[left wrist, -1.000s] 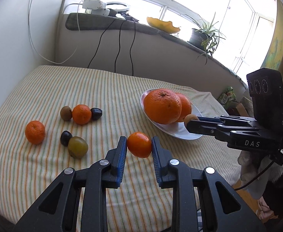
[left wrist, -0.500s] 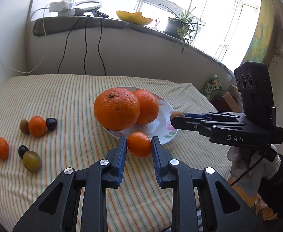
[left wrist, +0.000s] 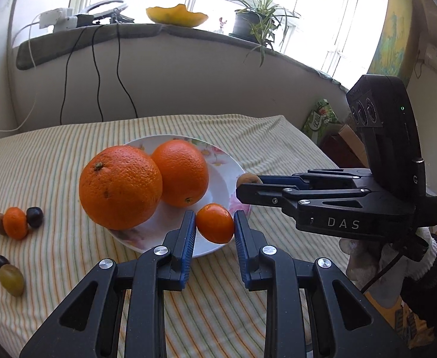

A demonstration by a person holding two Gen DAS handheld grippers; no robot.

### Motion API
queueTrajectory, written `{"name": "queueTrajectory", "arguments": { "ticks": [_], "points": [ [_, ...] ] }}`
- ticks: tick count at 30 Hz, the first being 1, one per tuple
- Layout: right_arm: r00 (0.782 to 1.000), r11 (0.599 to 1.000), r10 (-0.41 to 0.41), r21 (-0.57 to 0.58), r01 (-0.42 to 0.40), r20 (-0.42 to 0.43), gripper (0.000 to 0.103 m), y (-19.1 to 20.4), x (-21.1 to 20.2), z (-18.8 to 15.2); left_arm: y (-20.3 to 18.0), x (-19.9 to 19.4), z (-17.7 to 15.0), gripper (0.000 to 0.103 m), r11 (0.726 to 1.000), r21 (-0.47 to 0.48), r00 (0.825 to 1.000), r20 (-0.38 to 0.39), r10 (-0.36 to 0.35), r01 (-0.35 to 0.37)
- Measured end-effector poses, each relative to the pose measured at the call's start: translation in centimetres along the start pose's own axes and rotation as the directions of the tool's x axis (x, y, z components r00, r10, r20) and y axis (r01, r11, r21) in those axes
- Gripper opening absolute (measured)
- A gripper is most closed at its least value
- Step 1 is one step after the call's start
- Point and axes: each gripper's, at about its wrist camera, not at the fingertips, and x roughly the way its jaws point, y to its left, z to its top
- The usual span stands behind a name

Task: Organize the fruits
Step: 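Carry the kiwi with the right gripper over the plate while the left carries the tangerine there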

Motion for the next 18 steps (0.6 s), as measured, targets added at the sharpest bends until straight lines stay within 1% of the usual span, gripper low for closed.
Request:
{"name": "queueTrajectory", "arguments": {
  "ticks": [5, 18],
  "points": [
    [1.000, 1.000, -0.001, 0.001, 0.001, -0.004, 0.026, -0.6, 0.5, 0.3, -0.3, 1.0, 0.1, 0.024, 1.000, 0.006, 1.000, -0.018, 0.018, -0.018],
    [1.000, 1.000, 0.007, 0.004, -0.007, 0.003, 0.026, -1.2, 1.2, 0.6, -0.8, 1.8, 0.3, 0.025, 0.998, 0.027, 0.998, -0.022, 0.051, -0.050]
  ]
}}
